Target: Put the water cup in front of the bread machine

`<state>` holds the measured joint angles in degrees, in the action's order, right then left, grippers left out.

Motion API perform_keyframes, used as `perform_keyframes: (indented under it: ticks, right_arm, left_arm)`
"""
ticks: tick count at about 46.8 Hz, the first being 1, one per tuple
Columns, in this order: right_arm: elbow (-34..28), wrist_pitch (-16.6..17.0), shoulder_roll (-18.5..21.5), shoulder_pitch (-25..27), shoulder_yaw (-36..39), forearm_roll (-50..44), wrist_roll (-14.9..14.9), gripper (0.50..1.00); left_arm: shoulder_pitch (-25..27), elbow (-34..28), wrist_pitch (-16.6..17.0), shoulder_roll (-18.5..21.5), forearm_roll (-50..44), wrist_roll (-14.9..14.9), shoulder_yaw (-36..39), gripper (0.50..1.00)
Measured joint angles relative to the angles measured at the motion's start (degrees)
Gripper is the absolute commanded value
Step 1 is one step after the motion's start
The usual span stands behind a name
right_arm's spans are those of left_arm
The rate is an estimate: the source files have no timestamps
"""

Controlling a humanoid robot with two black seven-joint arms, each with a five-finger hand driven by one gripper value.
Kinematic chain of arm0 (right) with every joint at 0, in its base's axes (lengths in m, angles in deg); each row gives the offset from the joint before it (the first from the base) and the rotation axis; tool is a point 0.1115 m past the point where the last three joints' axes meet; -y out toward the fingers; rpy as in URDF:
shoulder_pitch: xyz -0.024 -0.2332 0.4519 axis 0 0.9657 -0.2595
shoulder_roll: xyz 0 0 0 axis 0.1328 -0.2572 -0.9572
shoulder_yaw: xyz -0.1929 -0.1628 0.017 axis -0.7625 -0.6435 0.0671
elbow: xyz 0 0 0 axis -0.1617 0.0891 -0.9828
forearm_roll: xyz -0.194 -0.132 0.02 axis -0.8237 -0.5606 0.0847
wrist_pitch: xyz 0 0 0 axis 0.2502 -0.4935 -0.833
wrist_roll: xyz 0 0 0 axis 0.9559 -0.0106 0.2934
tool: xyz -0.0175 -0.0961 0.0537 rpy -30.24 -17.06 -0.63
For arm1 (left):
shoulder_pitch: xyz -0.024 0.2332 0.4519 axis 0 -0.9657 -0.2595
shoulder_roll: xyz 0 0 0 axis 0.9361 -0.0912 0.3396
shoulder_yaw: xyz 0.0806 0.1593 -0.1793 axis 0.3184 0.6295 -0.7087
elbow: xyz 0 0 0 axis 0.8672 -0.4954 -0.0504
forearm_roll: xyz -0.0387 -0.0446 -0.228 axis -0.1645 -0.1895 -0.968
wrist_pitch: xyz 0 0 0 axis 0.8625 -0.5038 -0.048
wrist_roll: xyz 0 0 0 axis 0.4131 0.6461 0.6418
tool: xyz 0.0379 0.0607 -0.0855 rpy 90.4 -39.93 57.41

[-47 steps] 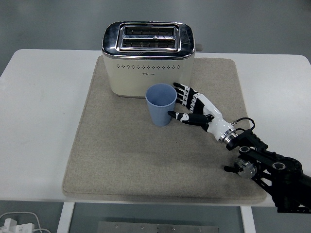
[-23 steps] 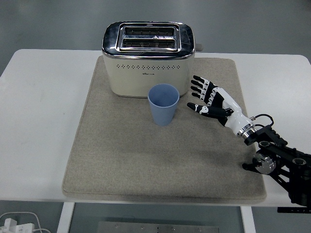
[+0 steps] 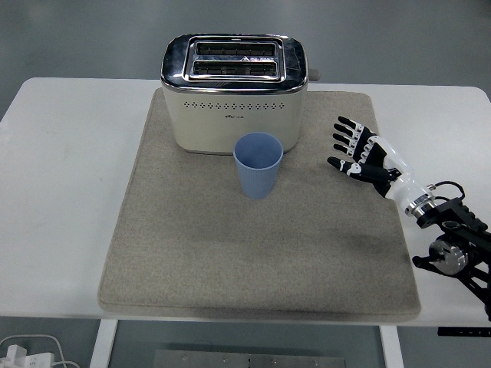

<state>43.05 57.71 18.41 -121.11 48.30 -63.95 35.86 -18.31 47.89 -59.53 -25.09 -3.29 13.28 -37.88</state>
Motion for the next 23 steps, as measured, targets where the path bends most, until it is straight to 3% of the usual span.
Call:
perform_keyframes:
  ticks: [23]
  right_arm:
    - [-0.93, 1.19, -3.56, -0.75, -0.04, 2.57, 0.00, 0.928]
  left_arm:
    - [0.00, -0.12, 0.00, 0.00, 0.00, -0.01, 0.00, 1.000]
